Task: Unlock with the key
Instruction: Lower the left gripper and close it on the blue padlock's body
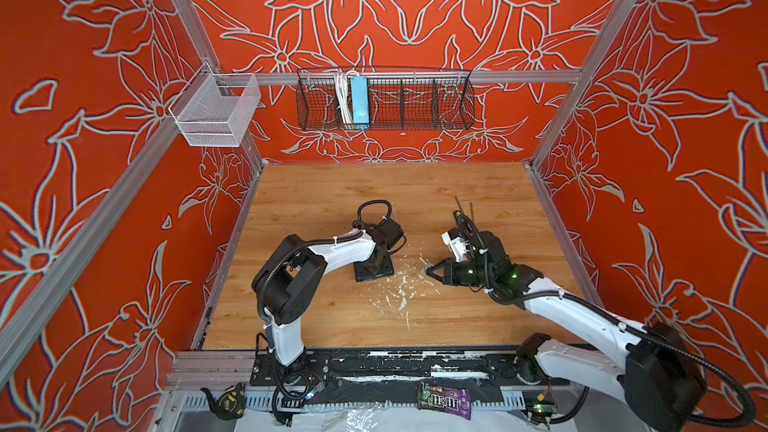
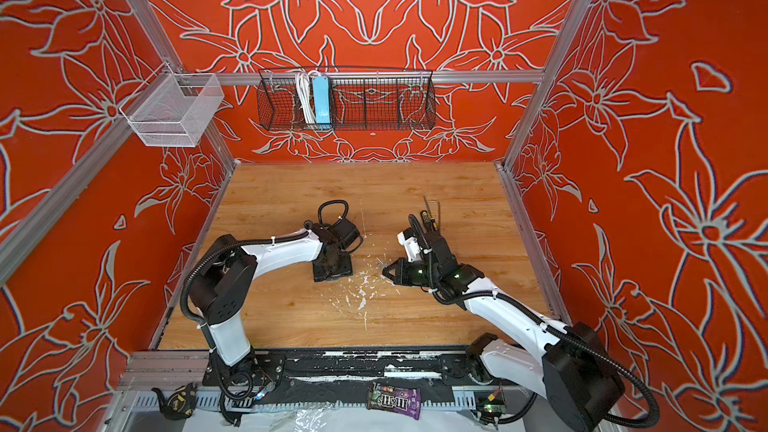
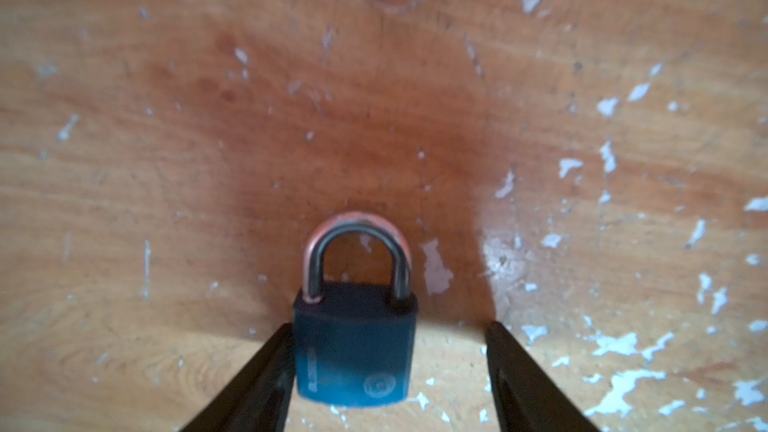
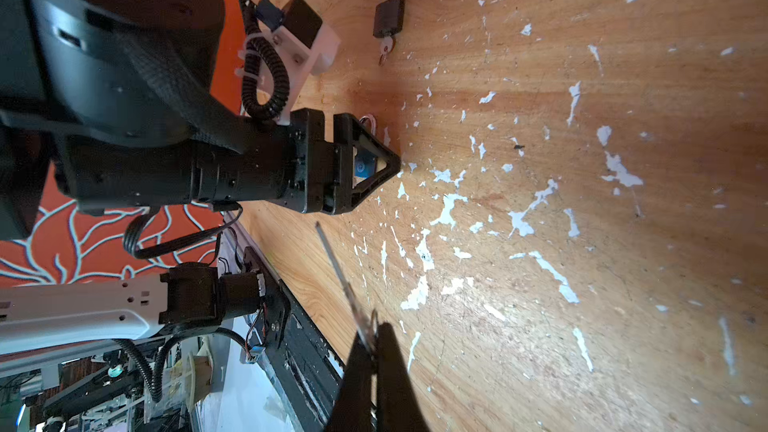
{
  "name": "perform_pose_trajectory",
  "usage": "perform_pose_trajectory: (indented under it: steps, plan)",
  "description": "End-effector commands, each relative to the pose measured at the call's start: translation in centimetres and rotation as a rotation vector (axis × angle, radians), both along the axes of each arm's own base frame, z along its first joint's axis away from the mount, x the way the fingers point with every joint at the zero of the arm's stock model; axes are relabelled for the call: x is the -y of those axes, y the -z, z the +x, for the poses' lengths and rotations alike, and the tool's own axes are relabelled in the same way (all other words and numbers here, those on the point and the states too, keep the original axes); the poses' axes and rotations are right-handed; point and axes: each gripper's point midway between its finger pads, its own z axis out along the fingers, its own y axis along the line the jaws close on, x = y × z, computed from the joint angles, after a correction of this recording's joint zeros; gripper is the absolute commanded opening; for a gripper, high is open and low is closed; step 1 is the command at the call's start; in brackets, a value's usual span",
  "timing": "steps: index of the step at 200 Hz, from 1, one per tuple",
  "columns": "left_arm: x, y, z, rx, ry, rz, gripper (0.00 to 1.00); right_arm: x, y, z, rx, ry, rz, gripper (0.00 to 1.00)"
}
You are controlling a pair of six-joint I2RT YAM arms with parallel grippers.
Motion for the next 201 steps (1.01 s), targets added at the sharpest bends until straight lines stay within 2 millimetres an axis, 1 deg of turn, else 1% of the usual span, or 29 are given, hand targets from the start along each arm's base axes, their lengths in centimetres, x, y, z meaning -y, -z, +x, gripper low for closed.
perform_pose_trajectory:
  steps: [1,16,33,104,133,152,168,187,201]
  plan:
    - [-1.0,1.4,-1.6,-0.073,-0.032,0.068,0.68,0.2,-0.2,0.3,0.034,0.005,-0.001,0.0]
    - [-1.2,1.5,-1.7,-0.073,-0.039,0.075,0.65,0.1,-0.2,0.3,0.029,-0.003,0.003,0.0]
    - [-0.9,1.6,-1.6,-0.07,-0.03,0.06,0.62,0.2,-0.1,0.3,0.032,-0.002,0.0,0.0]
    - [-1.8,1.6,-0.8,-0.048,-0.007,0.131,0.62,0.3,-0.1,0.4,0.03,0.001,0.007,0.0]
    - [-2.1,2.0,-0.8,-0.053,0.002,0.153,0.62,0.4,-0.1,0.5,0.033,0.008,0.005,0.0]
    - [-2.2,2.1,-0.8,-0.053,0.002,0.158,0.61,0.1,-0.4,0.6,0.032,0.002,0.015,0.0]
    - [-2.3,2.2,-0.7,-0.054,0.008,0.163,0.6,0.1,-0.3,0.6,0.028,-0.002,0.012,0.0]
    - [-3.3,2.4,-0.9,-0.065,-0.013,0.195,0.59,0.0,-0.3,0.7,0.024,0.001,0.016,0.0]
    - [-3.0,2.7,-0.9,-0.065,-0.009,0.169,0.58,-0.1,-0.4,0.7,0.025,-0.001,0.023,0.0]
